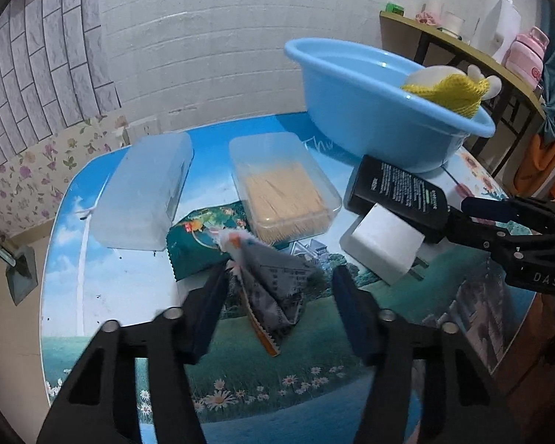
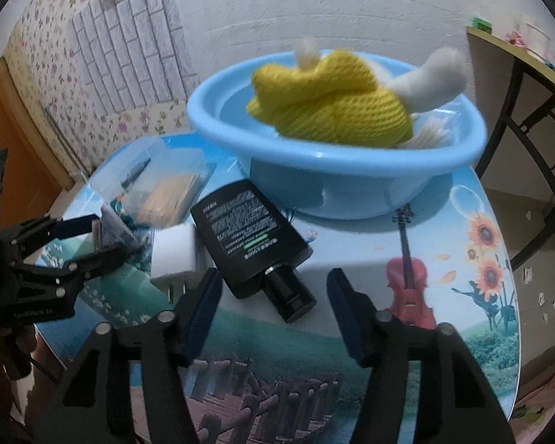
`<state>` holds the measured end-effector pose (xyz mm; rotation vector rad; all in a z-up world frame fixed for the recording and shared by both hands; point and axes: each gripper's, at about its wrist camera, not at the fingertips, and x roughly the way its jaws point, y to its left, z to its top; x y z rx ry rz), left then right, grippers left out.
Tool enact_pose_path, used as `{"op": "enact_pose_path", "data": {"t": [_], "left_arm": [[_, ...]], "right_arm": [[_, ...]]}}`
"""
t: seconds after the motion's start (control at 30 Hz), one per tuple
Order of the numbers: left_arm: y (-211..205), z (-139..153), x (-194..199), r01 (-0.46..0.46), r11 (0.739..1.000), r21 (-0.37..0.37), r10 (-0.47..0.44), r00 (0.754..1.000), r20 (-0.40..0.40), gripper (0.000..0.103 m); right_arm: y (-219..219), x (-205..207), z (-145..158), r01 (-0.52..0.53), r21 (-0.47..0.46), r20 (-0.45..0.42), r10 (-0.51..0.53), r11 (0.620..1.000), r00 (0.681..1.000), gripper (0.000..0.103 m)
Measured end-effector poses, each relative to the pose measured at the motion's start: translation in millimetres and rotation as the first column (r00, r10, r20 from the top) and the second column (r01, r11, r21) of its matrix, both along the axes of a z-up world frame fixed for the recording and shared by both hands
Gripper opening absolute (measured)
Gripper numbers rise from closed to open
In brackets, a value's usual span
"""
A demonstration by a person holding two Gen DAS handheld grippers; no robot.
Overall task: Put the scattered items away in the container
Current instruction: 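Grasp the folded paper packet with the left tool while the right tool grasps the black box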
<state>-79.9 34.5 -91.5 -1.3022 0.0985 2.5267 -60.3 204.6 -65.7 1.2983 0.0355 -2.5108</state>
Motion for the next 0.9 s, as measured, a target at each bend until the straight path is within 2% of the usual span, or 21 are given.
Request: {"op": "enact_pose_path", "data": {"t": [0.03,0.2,0.3,0.37,0.7,0.9], "left_arm": [[-0.1,-1.3,-0.4,0.006,1.0,0.002,-0.006,1.0,0.005,0.04],[0.6,0.0,2.9,0.017,1.0,0.005,-0.017,1.0,0.001,0.037],[1.7,0.9,7.2,0.019,1.0,0.002,-0.019,1.0,0.0,0.037],[1.8,0.7,10.4,0.02,1.0,0.0,-0.02,1.0,0.001,0.037],[0.3,4.9,29.2,0.008,1.0,-0.011,-0.008,1.0,0.005,0.037],[-3.5,6.5,42.3,-0.003,1.0,-0.02,0.003,1.0,0.007,0.037]], "right_arm": [[-0.3,-0.7,-2.9,-0.002,0.002,0.006,0.002,1.0,1.0,0.05],[0.9,-0.7,-5.9,-0.017,-0.009,0.004,0.017,1.0,1.0,0.047],[6.1,-1.5,-7.1,-0.028,-0.045,0.026,0.03,0.999,0.999,0.027],[8.4,-0.1,-6.5,-0.03,-0.064,0.028,0.031,0.998,0.999,0.027],[-2.2,11.9,-8.2,-0.099,0.01,-0.01,0.099,0.995,0.995,0.024],[7.1,23.2,-7.3,-0.088,0.014,-0.005,0.088,0.996,0.996,0.024]]}}
